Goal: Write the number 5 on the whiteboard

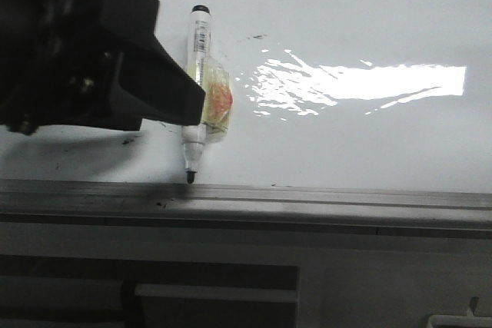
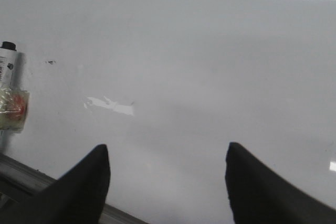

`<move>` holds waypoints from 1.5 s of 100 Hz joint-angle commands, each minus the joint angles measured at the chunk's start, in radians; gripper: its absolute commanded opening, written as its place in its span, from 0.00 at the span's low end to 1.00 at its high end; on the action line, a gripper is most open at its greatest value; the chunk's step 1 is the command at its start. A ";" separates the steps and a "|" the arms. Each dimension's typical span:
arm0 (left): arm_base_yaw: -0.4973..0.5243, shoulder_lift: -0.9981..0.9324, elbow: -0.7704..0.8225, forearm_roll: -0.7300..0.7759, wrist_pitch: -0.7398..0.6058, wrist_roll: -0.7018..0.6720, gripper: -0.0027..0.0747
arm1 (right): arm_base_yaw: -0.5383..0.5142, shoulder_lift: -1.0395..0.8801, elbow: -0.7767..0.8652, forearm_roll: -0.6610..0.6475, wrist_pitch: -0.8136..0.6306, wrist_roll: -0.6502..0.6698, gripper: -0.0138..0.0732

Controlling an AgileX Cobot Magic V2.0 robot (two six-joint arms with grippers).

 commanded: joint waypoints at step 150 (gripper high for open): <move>-0.178 -0.019 -0.286 0.843 0.335 0.222 0.01 | 0.668 0.347 -0.179 -0.052 -0.194 -0.101 0.65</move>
